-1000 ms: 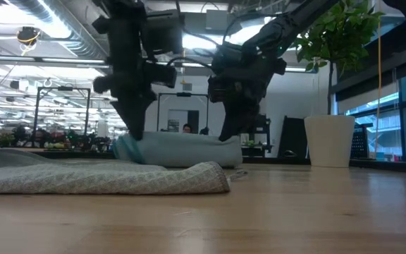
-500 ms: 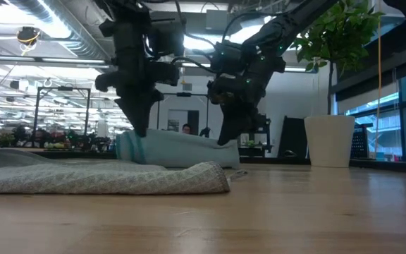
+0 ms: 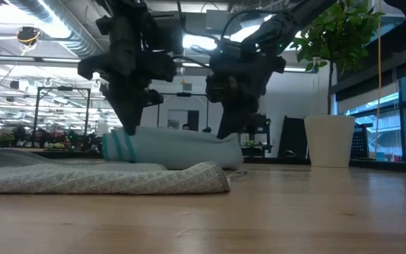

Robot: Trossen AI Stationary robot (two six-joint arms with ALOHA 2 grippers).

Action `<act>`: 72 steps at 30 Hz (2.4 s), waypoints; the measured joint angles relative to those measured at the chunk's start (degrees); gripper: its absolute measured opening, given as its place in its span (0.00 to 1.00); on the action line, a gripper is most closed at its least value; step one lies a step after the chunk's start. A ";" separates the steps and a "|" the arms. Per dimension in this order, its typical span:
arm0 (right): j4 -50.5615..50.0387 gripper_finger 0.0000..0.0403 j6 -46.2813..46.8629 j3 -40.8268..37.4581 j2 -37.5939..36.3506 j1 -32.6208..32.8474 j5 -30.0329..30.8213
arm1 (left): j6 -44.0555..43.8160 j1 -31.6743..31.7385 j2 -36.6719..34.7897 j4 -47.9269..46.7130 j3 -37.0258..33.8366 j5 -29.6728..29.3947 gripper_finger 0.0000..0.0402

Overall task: Roll microfiber towels into tight, uniform cylinder then place into a basket
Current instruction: Roll blue towel

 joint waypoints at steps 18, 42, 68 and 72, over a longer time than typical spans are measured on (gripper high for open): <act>3.44 0.02 1.62 -0.11 0.09 -1.07 2.92 | 2.80 -0.93 2.38 0.94 -0.04 0.21 0.00; 2.01 0.02 -0.78 -0.04 1.38 -1.09 7.88 | -1.22 -1.88 2.01 2.84 -0.04 -6.93 0.00; 7.92 0.02 0.94 -4.77 1.49 -1.64 9.54 | -1.27 -1.97 2.01 3.12 -0.04 -7.19 0.00; 8.00 0.02 1.11 -5.14 1.73 -1.64 9.59 | -1.34 -1.98 2.01 3.21 -0.04 -7.19 0.00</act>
